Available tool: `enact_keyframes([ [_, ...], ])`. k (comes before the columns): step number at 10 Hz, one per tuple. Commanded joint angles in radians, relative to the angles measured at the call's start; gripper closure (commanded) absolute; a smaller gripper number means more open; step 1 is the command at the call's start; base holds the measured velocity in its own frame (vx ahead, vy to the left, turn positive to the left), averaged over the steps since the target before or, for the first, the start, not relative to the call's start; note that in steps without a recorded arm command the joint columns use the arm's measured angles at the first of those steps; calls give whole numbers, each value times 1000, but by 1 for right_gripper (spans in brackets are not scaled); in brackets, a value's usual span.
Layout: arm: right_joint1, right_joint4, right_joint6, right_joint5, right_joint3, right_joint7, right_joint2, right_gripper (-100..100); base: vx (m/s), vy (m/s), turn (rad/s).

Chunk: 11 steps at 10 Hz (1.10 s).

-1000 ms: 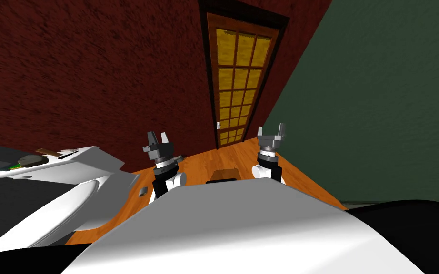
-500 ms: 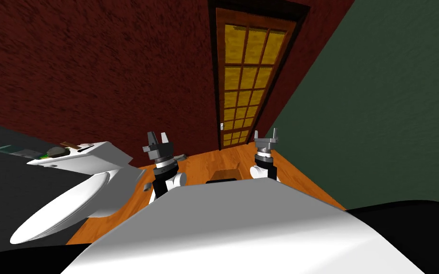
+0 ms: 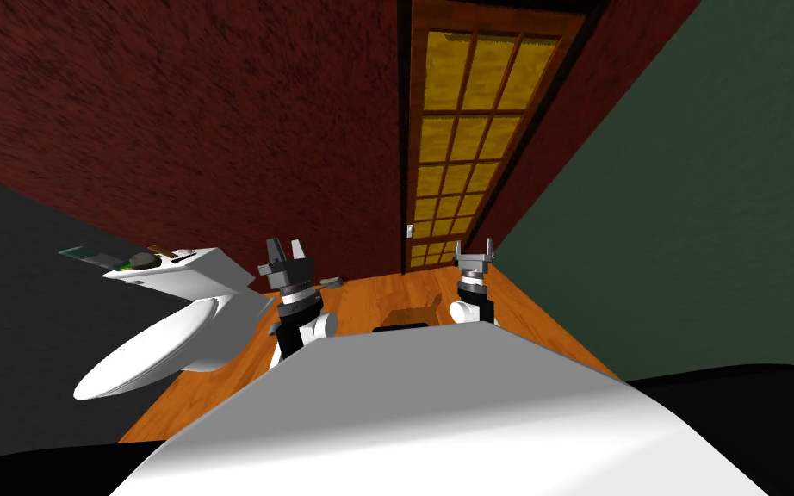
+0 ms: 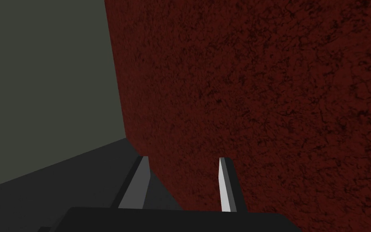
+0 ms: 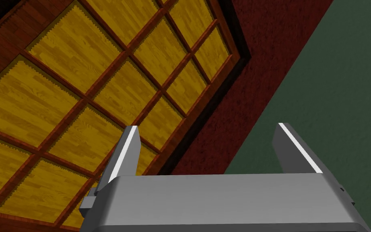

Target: Pull the door open

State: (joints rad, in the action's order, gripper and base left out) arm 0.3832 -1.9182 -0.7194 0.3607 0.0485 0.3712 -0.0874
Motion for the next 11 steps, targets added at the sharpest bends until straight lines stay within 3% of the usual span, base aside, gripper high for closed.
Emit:
enact_keyframes([
  [1, -6, 44, -13, 23, 7, 36, -5, -100, 102, -19, 180],
  [3, -12, 72, -19, 38, 9, 57, -9, -100, 72, -19, 122],
  [11, -65, 299, -66, 162, 30, 229, -36, -100, 86, -34, 179],
])
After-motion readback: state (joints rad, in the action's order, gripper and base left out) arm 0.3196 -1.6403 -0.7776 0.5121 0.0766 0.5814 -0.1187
